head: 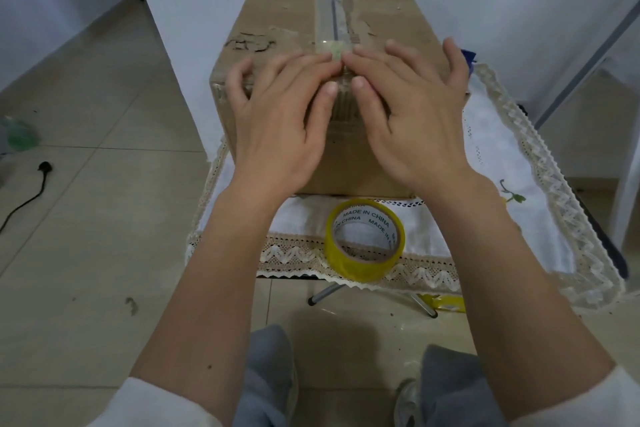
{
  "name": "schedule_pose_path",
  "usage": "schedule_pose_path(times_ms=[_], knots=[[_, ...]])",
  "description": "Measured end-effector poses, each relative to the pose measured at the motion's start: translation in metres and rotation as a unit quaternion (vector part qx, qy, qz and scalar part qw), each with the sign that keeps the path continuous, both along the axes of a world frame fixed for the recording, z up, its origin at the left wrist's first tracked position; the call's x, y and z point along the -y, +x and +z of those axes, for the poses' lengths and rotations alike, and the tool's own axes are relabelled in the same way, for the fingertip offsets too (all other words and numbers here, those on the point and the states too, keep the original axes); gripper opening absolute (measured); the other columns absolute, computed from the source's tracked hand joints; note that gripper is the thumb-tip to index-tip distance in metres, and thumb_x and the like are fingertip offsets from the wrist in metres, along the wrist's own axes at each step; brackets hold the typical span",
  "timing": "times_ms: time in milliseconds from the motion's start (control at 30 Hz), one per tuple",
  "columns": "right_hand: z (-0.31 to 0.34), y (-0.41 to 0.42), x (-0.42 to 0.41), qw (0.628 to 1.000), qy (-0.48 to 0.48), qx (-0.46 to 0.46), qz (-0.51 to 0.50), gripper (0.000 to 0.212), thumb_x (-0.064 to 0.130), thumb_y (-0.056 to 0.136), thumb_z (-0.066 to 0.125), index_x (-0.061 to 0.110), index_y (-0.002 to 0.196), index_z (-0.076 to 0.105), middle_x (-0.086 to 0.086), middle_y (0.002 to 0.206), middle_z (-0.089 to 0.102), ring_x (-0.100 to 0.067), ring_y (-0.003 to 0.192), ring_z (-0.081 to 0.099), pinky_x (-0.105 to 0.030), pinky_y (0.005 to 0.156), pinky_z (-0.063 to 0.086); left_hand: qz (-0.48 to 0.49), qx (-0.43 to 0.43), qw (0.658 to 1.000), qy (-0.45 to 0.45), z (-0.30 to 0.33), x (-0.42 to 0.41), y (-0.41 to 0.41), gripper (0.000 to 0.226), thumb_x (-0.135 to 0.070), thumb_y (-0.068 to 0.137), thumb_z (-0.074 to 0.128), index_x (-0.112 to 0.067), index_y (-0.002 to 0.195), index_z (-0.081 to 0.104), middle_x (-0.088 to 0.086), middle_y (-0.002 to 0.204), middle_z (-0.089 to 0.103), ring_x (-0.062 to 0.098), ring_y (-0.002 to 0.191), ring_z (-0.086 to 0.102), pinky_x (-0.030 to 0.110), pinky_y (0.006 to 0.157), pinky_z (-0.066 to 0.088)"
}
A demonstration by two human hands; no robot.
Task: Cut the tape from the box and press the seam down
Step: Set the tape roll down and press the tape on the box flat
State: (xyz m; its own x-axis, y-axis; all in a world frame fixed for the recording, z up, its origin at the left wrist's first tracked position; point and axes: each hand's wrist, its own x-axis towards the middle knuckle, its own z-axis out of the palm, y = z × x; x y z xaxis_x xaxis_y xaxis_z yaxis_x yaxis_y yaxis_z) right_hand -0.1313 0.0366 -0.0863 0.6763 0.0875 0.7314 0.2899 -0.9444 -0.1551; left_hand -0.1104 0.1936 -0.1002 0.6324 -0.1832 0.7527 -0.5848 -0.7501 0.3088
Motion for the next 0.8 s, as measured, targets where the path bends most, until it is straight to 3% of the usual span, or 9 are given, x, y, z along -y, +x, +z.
schedule_pose_path(times_ms=[133,300,533,800], knots=[[-0.006,0.002,0.007,0.999,-0.024,0.01,0.02,0.037,0.045,0.102,0.039,0.032,0.13,0.06,0.016,0.135,0.06,-0.012,0.13,0.051,-0.05,0.116,0.014,-0.014,-0.013,1.0,0.004,-0.002,-0.005,0.002,0.033,-0.039,0.103,0.043,-0.031,0.128,0.062,-0.018,0.135,0.059,0.006,0.131,0.046,0.037,0.107,0.016],[-0.012,0.004,0.011,0.998,-0.048,0.036,0.023,0.041,0.05,0.101,0.043,0.029,0.131,0.06,0.015,0.135,0.06,-0.013,0.129,0.052,-0.046,0.115,0.017,-0.022,-0.002,1.0,0.002,-0.007,-0.006,0.001,0.034,-0.039,0.101,0.048,-0.029,0.13,0.061,-0.015,0.137,0.058,0.009,0.133,0.045,0.044,0.112,0.018],[-0.014,0.004,0.012,0.997,-0.05,0.05,0.021,0.039,0.048,0.101,0.046,0.027,0.13,0.061,0.014,0.134,0.06,-0.014,0.126,0.053,-0.04,0.112,0.016,-0.017,0.016,1.0,0.002,-0.012,-0.008,-0.002,0.036,-0.038,0.1,0.052,-0.026,0.133,0.058,-0.011,0.138,0.058,0.013,0.136,0.043,0.041,0.118,0.002],[-0.014,-0.002,0.016,0.998,-0.05,0.019,0.042,0.044,0.045,0.095,0.056,0.026,0.135,0.056,0.014,0.138,0.056,-0.014,0.13,0.048,-0.044,0.113,0.015,-0.026,0.018,0.999,0.002,-0.015,-0.012,-0.006,0.036,-0.034,0.097,0.058,-0.025,0.132,0.059,-0.01,0.14,0.055,0.013,0.138,0.04,0.046,0.119,0.002]])
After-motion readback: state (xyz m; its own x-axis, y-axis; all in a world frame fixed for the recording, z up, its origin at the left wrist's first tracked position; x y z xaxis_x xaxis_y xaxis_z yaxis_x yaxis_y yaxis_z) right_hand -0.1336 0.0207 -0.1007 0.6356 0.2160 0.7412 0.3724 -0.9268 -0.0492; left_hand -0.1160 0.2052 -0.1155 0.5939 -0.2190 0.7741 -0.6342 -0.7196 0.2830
